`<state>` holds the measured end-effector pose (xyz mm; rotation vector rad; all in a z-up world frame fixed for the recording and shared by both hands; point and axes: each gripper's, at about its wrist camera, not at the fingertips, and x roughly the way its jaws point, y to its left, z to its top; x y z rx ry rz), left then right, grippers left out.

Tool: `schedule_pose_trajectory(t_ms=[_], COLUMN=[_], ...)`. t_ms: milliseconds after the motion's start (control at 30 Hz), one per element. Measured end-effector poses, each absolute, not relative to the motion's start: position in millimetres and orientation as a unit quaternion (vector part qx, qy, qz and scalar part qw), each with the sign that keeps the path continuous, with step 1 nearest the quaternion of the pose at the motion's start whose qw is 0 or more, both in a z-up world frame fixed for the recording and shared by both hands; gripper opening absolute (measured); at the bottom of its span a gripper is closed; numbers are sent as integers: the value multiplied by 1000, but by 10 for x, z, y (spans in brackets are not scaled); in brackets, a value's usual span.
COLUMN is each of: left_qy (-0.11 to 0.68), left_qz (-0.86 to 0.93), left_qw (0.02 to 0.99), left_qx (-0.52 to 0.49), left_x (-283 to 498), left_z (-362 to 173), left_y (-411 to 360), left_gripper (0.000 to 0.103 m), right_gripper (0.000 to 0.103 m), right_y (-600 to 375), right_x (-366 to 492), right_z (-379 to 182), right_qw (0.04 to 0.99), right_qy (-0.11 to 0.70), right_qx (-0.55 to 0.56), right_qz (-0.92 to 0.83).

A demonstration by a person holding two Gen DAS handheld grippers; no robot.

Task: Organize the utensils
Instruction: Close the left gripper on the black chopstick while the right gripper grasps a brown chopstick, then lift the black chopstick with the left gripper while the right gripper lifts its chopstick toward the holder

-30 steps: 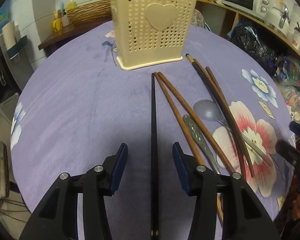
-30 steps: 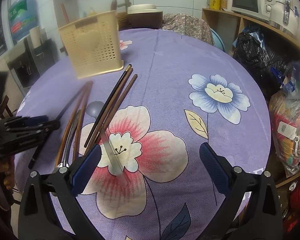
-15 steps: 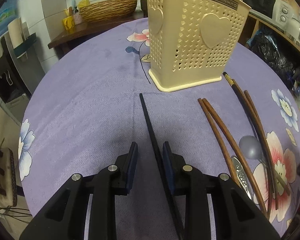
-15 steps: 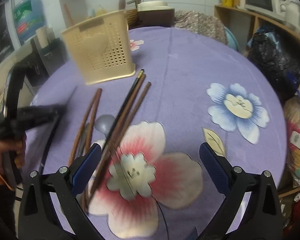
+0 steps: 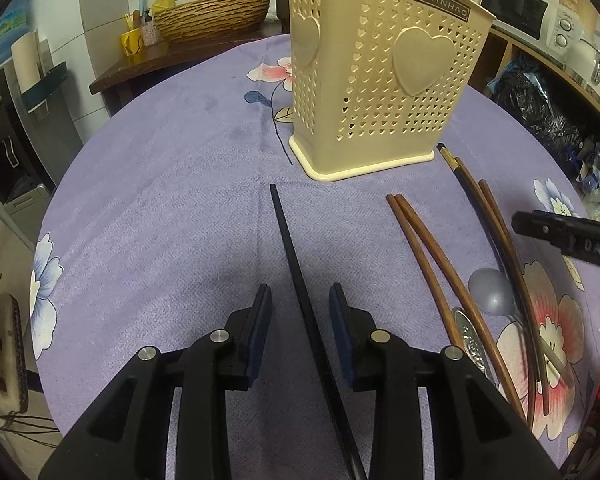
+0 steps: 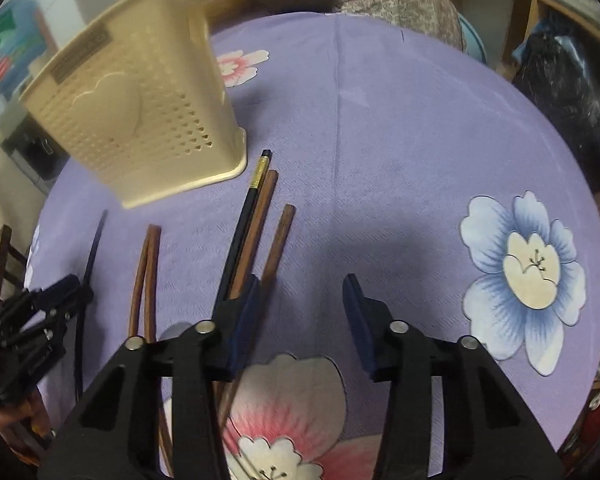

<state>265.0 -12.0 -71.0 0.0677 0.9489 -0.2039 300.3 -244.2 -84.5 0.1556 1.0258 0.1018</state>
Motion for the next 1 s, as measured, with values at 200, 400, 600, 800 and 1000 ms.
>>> schedule_pose_trajectory(t_ms=[200, 400, 600, 800, 1000], left_qy=[456, 456, 458, 452, 452], left_qz=[-100, -97, -90, -78, -85], left_qw=[884, 884, 884, 888, 888], left_qx=[35, 30, 19, 34, 14], left_x=[2665, 2720, 2835, 2938, 2978], left_z=[-711, -707, -702, -706, -700], left_y=[-123, -120, -145, -214, -176], left_gripper=[31, 31, 31, 16, 8], right_gripper=[31, 23, 21, 10, 9], right_y=[-2358, -2290, -2130, -2105, -2305], right_x=[3155, 3231, 3276, 3263, 3289], right_z=[-895, -900, -906, -909, -912], right_qw=[861, 862, 868, 874, 874], right_qy=[499, 500, 494, 482, 472], right_qx=[86, 79, 51, 50, 117], right_qz=[43, 23, 3, -15, 19])
